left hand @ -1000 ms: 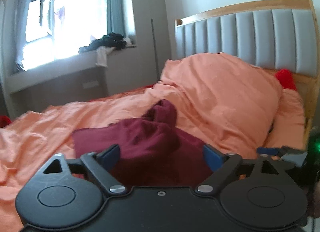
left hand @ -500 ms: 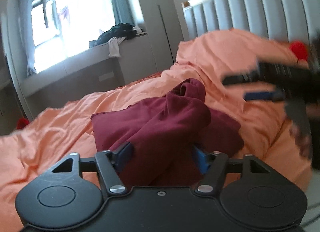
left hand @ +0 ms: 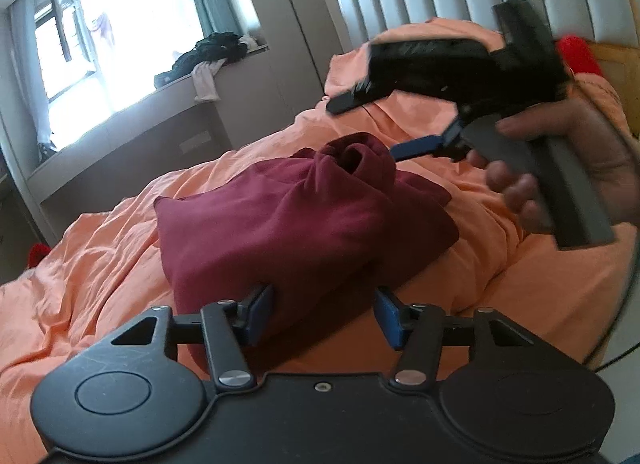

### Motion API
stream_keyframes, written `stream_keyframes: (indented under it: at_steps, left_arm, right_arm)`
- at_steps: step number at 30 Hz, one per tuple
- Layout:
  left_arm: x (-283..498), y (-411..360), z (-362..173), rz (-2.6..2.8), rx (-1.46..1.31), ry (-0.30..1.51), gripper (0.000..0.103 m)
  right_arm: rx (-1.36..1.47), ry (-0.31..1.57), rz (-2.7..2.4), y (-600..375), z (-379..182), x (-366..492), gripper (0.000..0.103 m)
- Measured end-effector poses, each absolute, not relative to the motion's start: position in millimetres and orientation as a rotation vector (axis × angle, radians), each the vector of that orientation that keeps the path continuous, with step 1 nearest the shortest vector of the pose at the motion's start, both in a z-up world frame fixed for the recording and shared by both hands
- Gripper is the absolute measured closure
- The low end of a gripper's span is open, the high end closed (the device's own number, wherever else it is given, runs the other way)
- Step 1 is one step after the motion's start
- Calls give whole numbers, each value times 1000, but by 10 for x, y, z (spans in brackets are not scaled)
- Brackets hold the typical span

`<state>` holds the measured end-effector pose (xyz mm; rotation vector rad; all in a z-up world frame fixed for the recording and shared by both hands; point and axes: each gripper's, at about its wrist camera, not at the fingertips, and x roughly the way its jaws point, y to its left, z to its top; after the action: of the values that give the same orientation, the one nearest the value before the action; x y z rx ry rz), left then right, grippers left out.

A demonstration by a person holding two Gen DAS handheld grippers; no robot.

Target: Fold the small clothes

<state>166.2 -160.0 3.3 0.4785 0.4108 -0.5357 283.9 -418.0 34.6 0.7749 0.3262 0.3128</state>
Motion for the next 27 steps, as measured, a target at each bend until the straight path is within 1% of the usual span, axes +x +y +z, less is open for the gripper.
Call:
stream_keyframes:
  at_steps: [1,2,3,4,5,6,8,10,11,12,14,15,16,17,18,19,23,27]
  left_arm:
    - [1662,-1596,32,-536,474,412,46]
    - [1657,-1601,30,-535,475,411,46]
    - [1657,-1612,30,-533,478,411,46]
    - [1658,-1621,30,-530,480,410,46]
    - [1669,-1633,35,-527,484,409,46]
    - [1665,-1645,36,-527,492,405,45]
    - [1668,-1666,43,-532,511,394,44]
    - [1698,-1682,72,-537,510,391,40]
    - [1724,-1691,97,-539,505,393,39]
    - [1742,-1704,114,-540,502,394,39]
    - [1782,-1752,143,-534,515,388,41]
    - [1796,-1783,144,-521,529,380,55]
    - [1810,-1822,145,-489,551,368,74]
    - [1818,-1847,152,-471,563,360,80]
    - [1825,-1855,174,-477,553,362,88]
    - [1830,-1854,200,-487,528,369,93]
    - [1792,-1886,247,-517,482,363,97]
    - [1738,-2003,171,-553,486,373,97]
  right_arm:
    - [752,339,307,-4159,350,2924,22]
    - [727,357,298,-4142,354,3013,29]
    - [700,374,292,-4119,354,3098,38]
    - [677,392,293,-4098,347,3173,44]
    - [660,417,295,-4070,335,3256,52]
    - [655,444,306,-4041,318,3330,58]
    - [654,478,337,-3986,279,3402,62]
    - [655,485,340,-3957,256,3418,67]
    - [657,483,344,-3954,254,3419,74]
    - [659,478,347,-3950,254,3418,83]
    - [649,463,355,-3944,272,3412,95]
    - [635,449,355,-3929,288,3399,97]
    - [618,434,348,-3921,314,3382,97]
    - [595,414,339,-3926,357,3344,97]
    - [573,386,335,-3914,395,3311,98]
    - [561,365,330,-3920,436,3278,98]
    - [527,270,294,-4014,619,3134,98]
    - [531,272,243,-4188,576,3030,98]
